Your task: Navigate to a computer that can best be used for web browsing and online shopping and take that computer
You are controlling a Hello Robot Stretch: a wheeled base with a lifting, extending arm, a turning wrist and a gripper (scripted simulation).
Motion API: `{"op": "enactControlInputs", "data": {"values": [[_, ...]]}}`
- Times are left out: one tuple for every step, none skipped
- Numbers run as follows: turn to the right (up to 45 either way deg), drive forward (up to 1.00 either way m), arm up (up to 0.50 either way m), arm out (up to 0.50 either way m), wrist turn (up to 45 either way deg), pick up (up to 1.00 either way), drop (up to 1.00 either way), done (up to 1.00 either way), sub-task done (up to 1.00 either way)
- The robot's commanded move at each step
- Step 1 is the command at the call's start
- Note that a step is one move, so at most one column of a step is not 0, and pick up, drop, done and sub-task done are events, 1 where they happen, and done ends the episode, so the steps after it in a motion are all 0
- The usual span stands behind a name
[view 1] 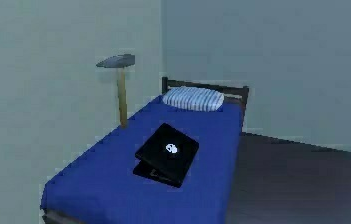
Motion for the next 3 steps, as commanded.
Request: {"op": "enactControlInputs", "data": {"values": [[45.0,0.00,0.00,0.00,0.0,0.00,0.00,0.00,0.00],[3.0,0.00,0.00,0.00,0.0,0.00,0.00,0.00,0.00],[0.0,0.55,0.00,0.00,0.0,0.00,0.00,0.00,0.00]]}}
